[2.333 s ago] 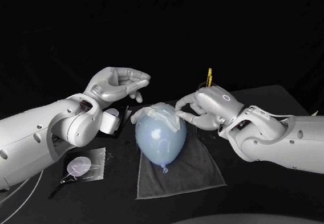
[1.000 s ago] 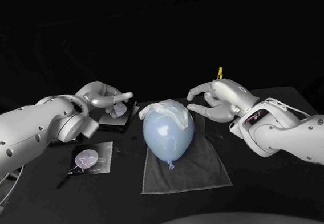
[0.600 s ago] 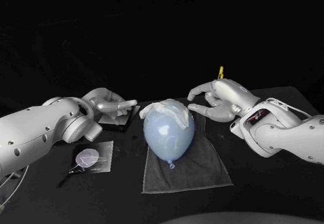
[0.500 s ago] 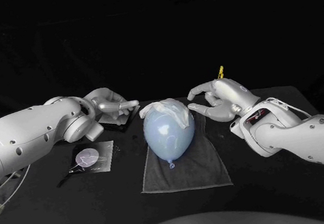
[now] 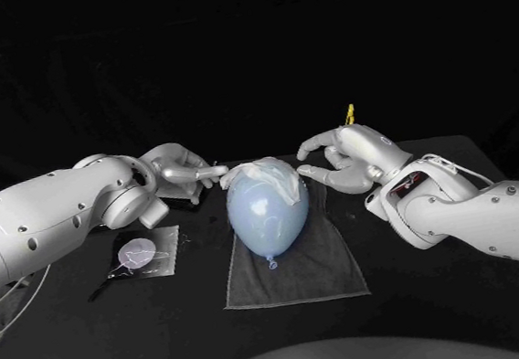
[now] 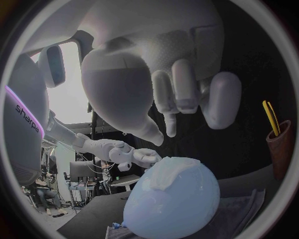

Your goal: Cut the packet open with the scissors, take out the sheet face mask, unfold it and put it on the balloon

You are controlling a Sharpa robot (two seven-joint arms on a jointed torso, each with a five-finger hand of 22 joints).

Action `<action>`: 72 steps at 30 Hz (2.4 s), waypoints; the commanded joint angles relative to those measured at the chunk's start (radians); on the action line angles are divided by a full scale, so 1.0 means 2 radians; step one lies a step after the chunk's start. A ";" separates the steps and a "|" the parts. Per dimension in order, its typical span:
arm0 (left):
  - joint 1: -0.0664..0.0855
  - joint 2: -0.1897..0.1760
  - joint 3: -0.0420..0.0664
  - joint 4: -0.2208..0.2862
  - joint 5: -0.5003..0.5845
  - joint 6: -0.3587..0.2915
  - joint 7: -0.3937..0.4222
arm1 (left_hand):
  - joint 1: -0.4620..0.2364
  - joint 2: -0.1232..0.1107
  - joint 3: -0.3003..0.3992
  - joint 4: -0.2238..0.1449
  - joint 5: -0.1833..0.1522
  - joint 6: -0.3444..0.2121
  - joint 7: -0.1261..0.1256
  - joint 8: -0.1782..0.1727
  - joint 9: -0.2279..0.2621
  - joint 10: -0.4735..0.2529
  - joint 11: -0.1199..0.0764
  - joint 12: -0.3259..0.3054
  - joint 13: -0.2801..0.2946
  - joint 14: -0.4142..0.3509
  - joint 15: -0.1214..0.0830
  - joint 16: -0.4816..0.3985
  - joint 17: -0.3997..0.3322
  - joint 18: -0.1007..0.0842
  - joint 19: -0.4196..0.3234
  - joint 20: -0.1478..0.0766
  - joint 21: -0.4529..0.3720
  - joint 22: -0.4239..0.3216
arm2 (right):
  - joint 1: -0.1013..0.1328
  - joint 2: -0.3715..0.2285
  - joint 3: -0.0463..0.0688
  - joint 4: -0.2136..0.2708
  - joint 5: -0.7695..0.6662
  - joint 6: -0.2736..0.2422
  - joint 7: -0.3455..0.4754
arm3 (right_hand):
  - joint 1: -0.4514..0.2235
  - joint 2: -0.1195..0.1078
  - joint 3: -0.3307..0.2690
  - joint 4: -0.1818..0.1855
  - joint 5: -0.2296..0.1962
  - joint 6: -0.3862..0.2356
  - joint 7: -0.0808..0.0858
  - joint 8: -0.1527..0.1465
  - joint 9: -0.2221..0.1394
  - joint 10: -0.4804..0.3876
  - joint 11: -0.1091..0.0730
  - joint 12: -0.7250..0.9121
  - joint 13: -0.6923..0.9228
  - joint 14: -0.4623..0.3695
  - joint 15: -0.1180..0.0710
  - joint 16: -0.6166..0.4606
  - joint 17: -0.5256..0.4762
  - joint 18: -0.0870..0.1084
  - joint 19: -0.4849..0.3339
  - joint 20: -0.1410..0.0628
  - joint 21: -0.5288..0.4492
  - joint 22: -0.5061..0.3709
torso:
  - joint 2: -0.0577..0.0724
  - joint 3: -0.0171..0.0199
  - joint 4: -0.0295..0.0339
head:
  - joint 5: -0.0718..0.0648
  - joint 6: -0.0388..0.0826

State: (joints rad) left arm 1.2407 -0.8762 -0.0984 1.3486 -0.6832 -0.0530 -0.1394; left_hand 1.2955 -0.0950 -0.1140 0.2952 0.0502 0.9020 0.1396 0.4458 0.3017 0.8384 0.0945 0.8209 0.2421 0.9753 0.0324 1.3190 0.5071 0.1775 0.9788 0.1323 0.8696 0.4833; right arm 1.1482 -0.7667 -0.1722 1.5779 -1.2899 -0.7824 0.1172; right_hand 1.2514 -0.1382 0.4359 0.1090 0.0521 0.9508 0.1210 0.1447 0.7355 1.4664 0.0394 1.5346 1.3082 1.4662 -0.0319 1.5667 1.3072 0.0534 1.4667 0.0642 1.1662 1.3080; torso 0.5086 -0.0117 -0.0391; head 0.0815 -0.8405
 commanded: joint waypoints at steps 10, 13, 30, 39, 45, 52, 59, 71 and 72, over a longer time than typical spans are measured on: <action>0.000 0.009 0.000 -0.003 -0.014 0.017 0.000 | 0.004 -0.006 0.002 0.000 -0.001 -0.003 0.003 -0.006 -0.002 -0.002 -0.002 -0.003 0.000 -0.004 0.001 -0.001 0.004 0.003 -0.001 0.000 -0.003 -0.001 | 0.000 -0.001 0.000 0.003 0.002 0.005 0.004 | 0.001 0.001 -0.001 0.002 -0.002 0.003 0.003 -0.004 -0.001 0.044 0.002 0.001 0.120 0.052 0.004 0.002 0.132 0.010 0.000 0.003 -0.003 0.080 | 0.000 -0.0001 -0.0001 | -0.002 0.000; 0.000 0.012 0.000 -0.004 -0.015 0.017 -0.001 | 0.010 -0.003 0.004 -0.001 -0.001 -0.003 0.004 -0.008 -0.003 -0.001 -0.001 -0.004 0.000 -0.004 0.001 -0.001 0.006 0.003 -0.001 0.000 -0.003 -0.002 | 0.000 -0.001 0.000 0.004 0.003 0.006 0.005 | 0.002 0.002 -0.001 0.002 -0.002 0.004 0.003 -0.004 -0.001 0.044 0.002 0.001 0.120 0.052 0.004 0.002 0.132 0.010 0.000 0.003 -0.003 0.080 | 0.000 0.0002 -0.0001 | -0.002 -0.002; 0.000 0.019 0.000 -0.017 -0.022 0.006 -0.004 | 0.054 0.010 -0.001 -0.001 -0.001 0.003 0.003 -0.018 -0.005 0.005 -0.002 -0.003 0.003 0.004 0.000 0.003 0.021 0.003 0.004 -0.001 -0.004 -0.003 | 0.000 -0.002 0.000 0.006 0.007 0.014 0.010 | 0.004 0.004 -0.001 0.003 -0.002 0.005 0.002 -0.005 -0.003 0.045 0.002 0.002 0.121 0.052 0.004 0.002 0.132 0.010 0.000 0.004 -0.002 0.080 | 0.000 0.0002 0.0002 | -0.006 -0.006; 0.000 0.018 0.000 -0.022 -0.032 -0.001 -0.010 | 0.024 -0.001 -0.017 0.001 -0.001 0.010 0.002 -0.017 -0.003 0.010 -0.004 0.006 0.009 0.010 -0.001 0.003 0.028 0.003 0.007 -0.002 -0.005 -0.004 | 0.000 -0.002 0.000 0.005 0.008 0.015 0.011 | 0.004 0.004 -0.001 0.003 -0.002 0.005 0.002 -0.005 -0.003 0.045 0.002 0.002 0.121 0.052 0.004 0.002 0.132 0.010 0.000 0.004 -0.002 0.080 | 0.000 -0.0003 0.0005 | -0.006 -0.005; -0.001 0.022 0.000 -0.026 -0.034 -0.001 -0.014 | 0.003 -0.016 -0.016 0.001 -0.001 0.008 0.001 -0.018 -0.002 0.011 -0.005 0.011 0.014 0.010 -0.002 0.002 0.029 0.003 0.009 -0.003 -0.006 -0.004 | 0.000 -0.002 0.000 0.006 0.009 0.017 0.012 | 0.004 0.004 -0.001 0.003 -0.002 0.005 0.002 -0.005 -0.003 0.045 0.002 0.002 0.121 0.052 0.004 0.002 0.132 0.010 0.000 0.004 -0.002 0.080 | 0.000 -0.0003 -0.0001 | -0.006 -0.005; -0.008 0.026 0.000 -0.027 -0.034 0.001 -0.012 | 0.000 -0.018 -0.014 0.001 -0.001 0.008 0.001 -0.018 -0.001 0.010 -0.005 0.012 0.014 0.010 -0.002 0.002 0.028 0.003 0.009 -0.003 -0.007 -0.005 | 0.000 -0.002 0.000 0.006 0.009 0.018 0.012 | 0.004 0.004 -0.001 0.003 -0.002 0.005 0.002 -0.005 -0.003 0.045 0.002 0.002 0.121 0.052 0.004 0.002 0.132 0.010 0.000 0.004 -0.002 0.080 | 0.000 -0.0003 0.0001 | -0.007 -0.005; -0.011 0.030 0.000 -0.028 -0.033 -0.004 -0.006 | 0.001 -0.014 -0.006 0.001 -0.001 0.008 0.000 -0.018 0.000 0.007 -0.006 0.014 0.017 0.002 -0.002 -0.002 0.021 0.003 0.007 -0.003 -0.008 -0.005 | 0.000 -0.002 0.000 0.006 0.009 0.020 0.012 | 0.004 0.004 -0.001 0.003 -0.002 0.005 0.002 -0.005 -0.003 0.045 0.002 0.002 0.121 0.052 0.004 0.002 0.132 0.010 0.000 0.004 -0.002 0.080 | 0.000 -0.0002 0.0002 | -0.009 -0.007; -0.012 0.033 0.000 -0.027 -0.019 -0.016 0.015 | 0.112 0.042 0.033 -0.017 -0.001 0.026 -0.013 -0.013 0.005 0.001 -0.013 0.016 0.021 -0.008 -0.008 -0.007 0.016 0.003 0.005 -0.006 -0.011 -0.006 | 0.000 -0.002 0.000 0.007 0.009 0.022 0.012 | 0.007 0.007 -0.001 0.003 -0.002 0.007 0.002 -0.007 -0.005 0.045 0.002 0.002 0.121 0.052 0.004 0.002 0.132 0.010 0.000 0.004 -0.002 0.080 | 0.000 0.0002 -0.0001 | -0.010 -0.008; -0.012 0.034 0.000 -0.027 -0.014 -0.023 0.021 | 0.154 0.063 0.061 -0.031 -0.001 0.033 -0.017 -0.011 0.005 0.001 -0.016 0.010 0.018 -0.010 -0.012 -0.008 0.016 0.004 0.005 -0.008 -0.010 -0.005 | 0.000 -0.002 0.000 0.007 0.009 0.022 0.012 | 0.007 0.007 -0.001 0.003 -0.002 0.007 0.002 -0.007 -0.005 0.045 0.002 0.002 0.121 0.052 0.004 0.002 0.132 0.010 0.000 0.004 -0.002 0.080 | 0.000 0.0002 -0.0002 | -0.010 -0.008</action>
State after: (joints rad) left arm 1.2170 -0.8115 -0.0982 1.2932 -0.7388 -0.0627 -0.1469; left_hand 1.5678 0.0140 -0.0140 0.2449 0.0500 0.9595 0.1062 0.4168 0.3105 0.8401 0.0676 0.8474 0.2840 0.9602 0.0103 1.3087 0.5402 0.1688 0.9884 0.1229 0.8542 0.4721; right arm 1.1483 -0.7710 -0.1723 1.5911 -1.2728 -0.7448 0.1346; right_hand 1.2609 -0.1287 0.4360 0.1089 0.0522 0.9615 0.1247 0.1349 0.7269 1.4643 0.0373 1.5350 1.3081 1.4644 -0.0302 1.5664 1.3080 0.0623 1.4637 0.0663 1.1662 1.3081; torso 0.5081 -0.0116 -0.0388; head 0.0616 -0.8568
